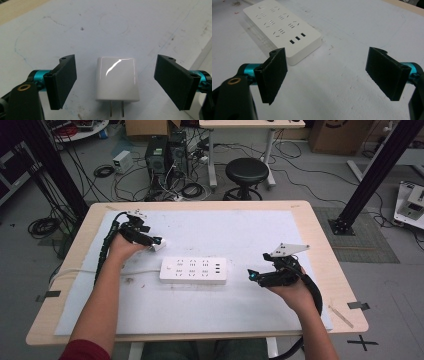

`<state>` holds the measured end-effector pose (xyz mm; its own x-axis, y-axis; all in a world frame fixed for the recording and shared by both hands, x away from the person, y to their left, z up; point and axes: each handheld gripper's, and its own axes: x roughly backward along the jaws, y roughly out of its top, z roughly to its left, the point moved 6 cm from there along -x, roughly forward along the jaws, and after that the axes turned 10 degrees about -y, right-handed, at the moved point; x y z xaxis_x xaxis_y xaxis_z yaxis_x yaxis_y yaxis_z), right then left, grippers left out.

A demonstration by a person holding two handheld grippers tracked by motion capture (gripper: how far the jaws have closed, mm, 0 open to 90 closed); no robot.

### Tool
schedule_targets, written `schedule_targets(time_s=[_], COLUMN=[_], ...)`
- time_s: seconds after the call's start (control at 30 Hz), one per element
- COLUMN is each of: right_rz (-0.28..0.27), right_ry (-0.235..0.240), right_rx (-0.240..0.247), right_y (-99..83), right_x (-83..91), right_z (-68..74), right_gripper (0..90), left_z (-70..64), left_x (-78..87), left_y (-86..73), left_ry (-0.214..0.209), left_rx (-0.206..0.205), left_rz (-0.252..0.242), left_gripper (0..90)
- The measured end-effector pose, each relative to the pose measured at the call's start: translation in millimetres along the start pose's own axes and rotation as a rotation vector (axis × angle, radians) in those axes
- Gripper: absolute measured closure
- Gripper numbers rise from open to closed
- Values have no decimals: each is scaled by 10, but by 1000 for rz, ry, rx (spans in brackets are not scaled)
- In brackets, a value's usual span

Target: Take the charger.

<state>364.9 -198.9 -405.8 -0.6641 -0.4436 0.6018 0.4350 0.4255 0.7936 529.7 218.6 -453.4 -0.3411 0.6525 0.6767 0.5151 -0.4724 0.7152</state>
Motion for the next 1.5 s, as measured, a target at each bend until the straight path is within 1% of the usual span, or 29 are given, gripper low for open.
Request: schedule_targets(time_s=[0.1, 0.13, 0.27, 0.3, 0.37, 0.4, 0.43, 0.5, 0.57, 0.63, 0.67, 0.73, 0.77, 0.83, 0.9, 1.0, 1.03, 1.1, 1.13, 1.4, 1.5], right_rz=[-1, -5, -1, 2, 5, 3, 4, 6, 4, 2, 1, -1, -1, 0, -1, 1, -2, -3, -2, 2, -4], right_ry=[-7, -7, -8, -6, -4, 2, -1, -1, -2, -4, -5, -6, -8, -9, -10, -13, -11, -12, -13, -17, -17], right_rx=[-4, -7, -9, -12, -10, -8, -5, -6, -12, -13, -10, -11, -9, -14, -15, -19, -18, -19, -21, -30, -24], right_y=[-1, 0, -6, -6, -7, -4, -4, -6, -9, -8, -10, -11, -13, -17, -21, -25, -27, -29, -37, -75, -72], right_x=[5, 2, -8, -24, -27, -35, -36, -38, -35, -34, -28, -24, -21, -14, -12, -7, -7, -7, -7, 2, 25], right_z=[-11, -12, -11, -2, 2, 10, 9, 6, 2, -1, -11, -13, -20, -26, -38, -43, -48, -48, -52, -75, -80], right_gripper=[178, 178, 179, 178, 178, 179, 179, 178, 179, 179, 179, 178, 179, 179, 179, 179, 179, 179, 179, 179, 179], left_z=[-15, -13, -16, -17, -17, -19, -20, -25, -24, -25, -25, -26, -24, -18, -18, -20, -14, -14, -8, -13, -15], left_x=[-71, -80, -121, -142, -142, -157, -160, -173, -184, -192, -194, -198, -200, -207, -212, -215, -211, -211, -207, -196, -158], left_y=[-36, -43, -77, -98, -98, -113, -117, -122, -127, -132, -132, -138, -143, -151, -157, -160, -162, -162, -164, -164, -159], left_ry=[-2, 5, -2, -6, -6, -4, -4, -3, 0, 0, 1, 3, 1, 11, 5, 7, 13, 13, 25, 34, 27], left_rx=[-9, -9, 1, 3, 3, -6, -6, 1, -4, -4, -4, -1, -5, -3, 0, -4, -11, -11, -14, -14, -15], left_rz=[37, 43, 57, 69, 69, 84, 88, 94, 101, 108, 108, 115, 121, 128, 130, 135, 142, 142, 146, 158, 149], left_gripper=[182, 182, 182, 182, 182, 183, 184, 207, 241, 250, 282, 293, 318, 323, 353, 366, 377, 389, 417, 425, 425])
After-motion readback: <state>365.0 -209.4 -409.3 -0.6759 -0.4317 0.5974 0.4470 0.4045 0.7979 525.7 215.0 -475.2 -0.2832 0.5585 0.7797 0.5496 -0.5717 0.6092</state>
